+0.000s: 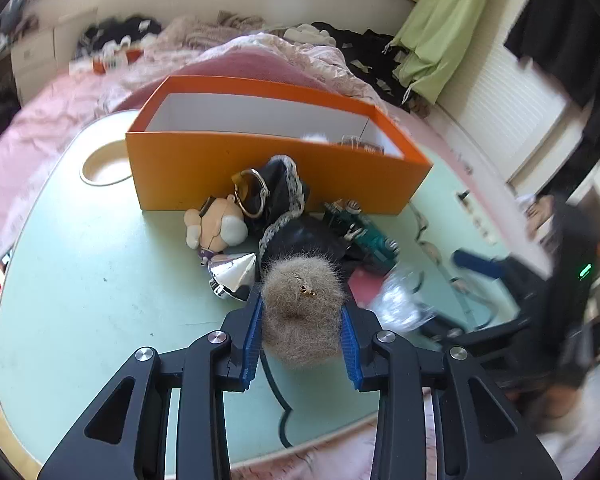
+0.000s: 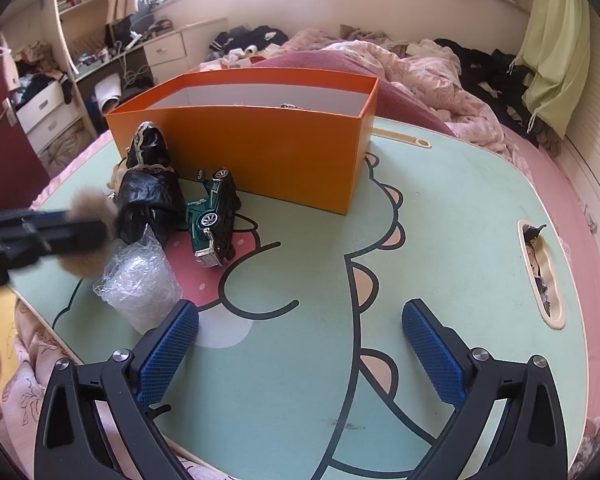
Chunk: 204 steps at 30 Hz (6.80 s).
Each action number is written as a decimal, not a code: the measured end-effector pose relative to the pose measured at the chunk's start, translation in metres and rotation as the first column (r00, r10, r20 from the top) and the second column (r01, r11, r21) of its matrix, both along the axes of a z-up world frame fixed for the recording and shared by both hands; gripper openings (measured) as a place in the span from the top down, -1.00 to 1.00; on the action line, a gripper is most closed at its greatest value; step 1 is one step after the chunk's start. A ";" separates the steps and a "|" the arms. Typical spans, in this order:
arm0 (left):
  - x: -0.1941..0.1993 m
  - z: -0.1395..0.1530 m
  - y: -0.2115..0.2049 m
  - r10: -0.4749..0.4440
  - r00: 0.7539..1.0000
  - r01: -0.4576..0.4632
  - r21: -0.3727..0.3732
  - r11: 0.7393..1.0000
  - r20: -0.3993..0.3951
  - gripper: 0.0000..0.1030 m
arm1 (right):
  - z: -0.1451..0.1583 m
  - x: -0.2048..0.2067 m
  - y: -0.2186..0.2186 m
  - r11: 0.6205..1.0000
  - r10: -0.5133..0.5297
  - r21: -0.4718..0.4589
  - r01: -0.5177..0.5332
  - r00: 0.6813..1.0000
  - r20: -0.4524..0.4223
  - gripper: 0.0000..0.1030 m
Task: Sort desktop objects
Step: 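Set the brown fur ball on the table, open the left tool, then grasp the white fur ball in the box with the right tool, then place the white fur ball on the table by the plastic bag, release, then reach the left tool into the box and grasp the blue tin, then lower the blue tin onto the table beside the box, open left tool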
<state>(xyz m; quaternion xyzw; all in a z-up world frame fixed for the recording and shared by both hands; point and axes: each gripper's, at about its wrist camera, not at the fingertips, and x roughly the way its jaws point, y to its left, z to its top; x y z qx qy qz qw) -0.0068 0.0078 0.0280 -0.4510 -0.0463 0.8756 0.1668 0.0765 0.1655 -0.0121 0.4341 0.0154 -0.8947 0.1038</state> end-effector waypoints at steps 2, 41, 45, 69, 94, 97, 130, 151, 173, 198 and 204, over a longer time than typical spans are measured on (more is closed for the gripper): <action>0.000 -0.002 -0.001 0.011 0.999 -0.010 0.023 1.000 -0.039 0.26 | 0.000 0.001 -0.001 1.000 0.000 0.000 0.000 1.000 0.000 -0.97; 0.043 -0.046 -0.011 0.055 0.949 -0.106 -0.150 0.983 -0.310 -0.99 | 0.094 -0.082 0.000 0.923 0.163 -0.365 -0.117 0.982 0.096 -0.04; 0.042 -0.047 -0.011 0.054 0.949 -0.105 -0.149 0.983 -0.312 -0.99 | 0.092 -0.134 -0.015 0.937 0.170 -0.338 -0.091 0.962 0.212 -0.01; 0.043 -0.050 -0.012 0.048 0.946 -0.097 -0.139 0.985 -0.320 -0.99 | 0.059 -0.175 -0.009 0.864 0.184 -0.503 -0.008 0.935 0.301 0.51; 0.042 -0.052 -0.012 0.048 0.947 -0.097 -0.140 0.985 -0.318 -0.99 | 0.057 -0.058 -0.008 0.836 0.264 -0.534 -0.127 0.946 0.190 0.02; 0.042 -0.052 -0.012 0.048 0.947 -0.097 -0.140 0.985 -0.318 -0.99 | 0.059 -0.053 0.000 0.869 0.202 -0.484 -0.104 0.967 0.154 -0.01; 0.033 -0.011 -0.021 0.041 0.942 -0.082 -0.111 0.990 -0.333 -0.99 | -0.010 0.020 -0.015 0.983 0.185 -0.005 -0.185 0.983 -0.002 -1.00; -0.203 -0.037 0.030 -0.027 0.922 0.144 -0.278 0.950 0.387 -0.34 | -0.003 0.016 -0.016 0.983 0.182 -0.007 -0.182 0.983 -0.006 -1.00; -0.039 0.109 -0.031 0.047 0.996 -0.040 0.095 0.995 -0.078 -0.28 | -0.003 0.013 -0.015 0.983 0.182 -0.007 -0.182 0.983 -0.007 -1.00; 0.020 -0.014 -0.057 0.194 0.968 -0.202 -0.035 0.979 -0.159 -0.41 | -0.003 0.012 -0.014 0.983 0.185 -0.008 -0.185 0.983 -0.006 -1.00; 0.043 -0.026 -0.063 0.202 0.951 -0.213 -0.020 0.977 -0.234 -0.62 | -0.003 0.012 -0.014 0.983 0.185 -0.008 -0.185 0.983 -0.006 -1.00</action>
